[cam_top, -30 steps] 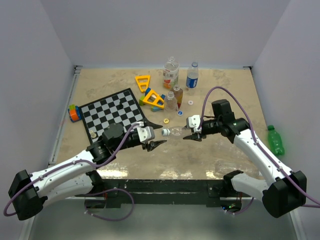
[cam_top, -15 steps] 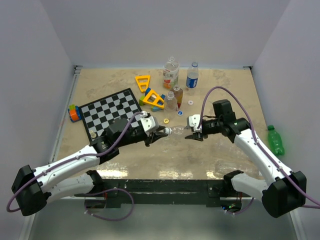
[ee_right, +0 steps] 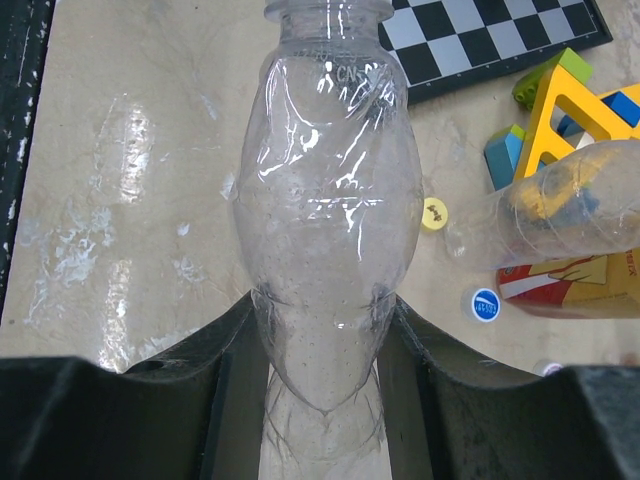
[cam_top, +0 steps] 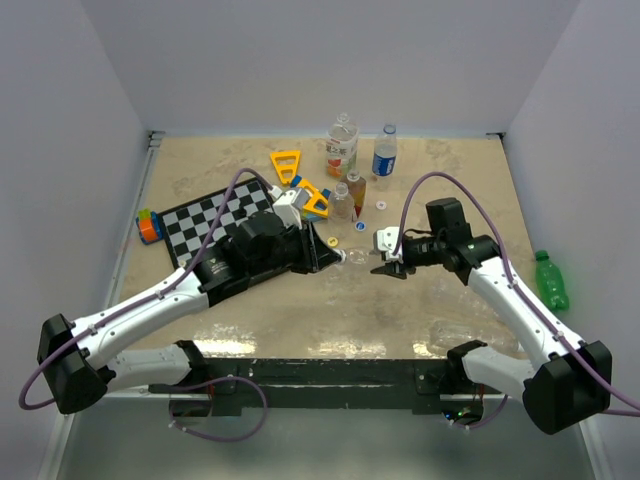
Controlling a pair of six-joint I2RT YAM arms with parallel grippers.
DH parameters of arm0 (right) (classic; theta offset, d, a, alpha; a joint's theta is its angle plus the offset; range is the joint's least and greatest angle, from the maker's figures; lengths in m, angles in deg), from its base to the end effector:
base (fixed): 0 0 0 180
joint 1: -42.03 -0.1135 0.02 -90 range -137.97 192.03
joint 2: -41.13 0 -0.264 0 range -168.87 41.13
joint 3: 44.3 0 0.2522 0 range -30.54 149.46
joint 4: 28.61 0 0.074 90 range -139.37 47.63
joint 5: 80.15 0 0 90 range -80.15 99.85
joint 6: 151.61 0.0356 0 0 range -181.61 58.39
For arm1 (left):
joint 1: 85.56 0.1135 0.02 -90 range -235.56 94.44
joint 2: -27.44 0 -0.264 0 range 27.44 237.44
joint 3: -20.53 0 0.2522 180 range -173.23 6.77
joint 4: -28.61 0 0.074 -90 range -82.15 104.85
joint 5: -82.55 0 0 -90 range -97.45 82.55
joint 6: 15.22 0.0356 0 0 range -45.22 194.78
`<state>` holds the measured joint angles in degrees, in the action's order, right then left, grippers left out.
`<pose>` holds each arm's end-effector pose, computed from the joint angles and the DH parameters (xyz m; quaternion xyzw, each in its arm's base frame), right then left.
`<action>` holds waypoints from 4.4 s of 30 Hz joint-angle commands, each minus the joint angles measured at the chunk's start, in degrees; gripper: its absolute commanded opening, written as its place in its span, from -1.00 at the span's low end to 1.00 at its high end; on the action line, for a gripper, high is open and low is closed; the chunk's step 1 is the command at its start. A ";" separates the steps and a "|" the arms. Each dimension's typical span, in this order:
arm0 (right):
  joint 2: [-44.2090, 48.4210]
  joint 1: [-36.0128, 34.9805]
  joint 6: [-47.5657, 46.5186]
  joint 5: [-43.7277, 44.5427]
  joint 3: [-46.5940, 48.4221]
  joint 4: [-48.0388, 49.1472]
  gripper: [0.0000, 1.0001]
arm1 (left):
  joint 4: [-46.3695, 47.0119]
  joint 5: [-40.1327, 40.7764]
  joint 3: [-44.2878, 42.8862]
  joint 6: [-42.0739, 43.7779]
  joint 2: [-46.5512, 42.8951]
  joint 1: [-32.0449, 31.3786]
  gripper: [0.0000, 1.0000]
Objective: Unscrew the bottle caps
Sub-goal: Unscrew the bottle cap from the plastic bottle.
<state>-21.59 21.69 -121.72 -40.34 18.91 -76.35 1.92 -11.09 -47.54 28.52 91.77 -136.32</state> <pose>0.1939 0.1010 0.2792 -0.6626 0.5441 0.2591 0.4447 0.1616 -0.2014 0.3252 0.0502 0.8319 -0.4310 0.3459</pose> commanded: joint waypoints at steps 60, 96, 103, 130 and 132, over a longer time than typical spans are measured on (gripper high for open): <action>-0.48 -1.28 -0.70 -3.59 0.29 -0.04 -0.74 | 18.64 -18.26 10.89 61.14 -6.68 0.14 -1.00; 0.05 -1.28 -0.88 -3.68 0.38 -0.39 -0.74 | -4.39 2.76 1.74 -27.04 -7.65 2.51 -1.00; -0.03 -1.28 -0.88 -3.59 0.29 -0.21 -0.74 | -3.51 1.27 3.94 -25.73 -8.26 4.62 -1.00; -0.56 -1.28 -0.61 -3.16 0.21 0.14 -0.74 | -1.24 7.07 12.01 18.54 -21.08 4.71 0.74; -0.65 -1.28 -0.61 -3.24 0.12 0.14 -0.74 | 2.62 1.83 14.56 29.06 -23.02 4.62 0.77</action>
<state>-22.55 20.31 -122.14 -43.16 18.81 -75.78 -0.46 -6.89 -37.22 36.01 71.58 -131.79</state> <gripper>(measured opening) 0.436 0.871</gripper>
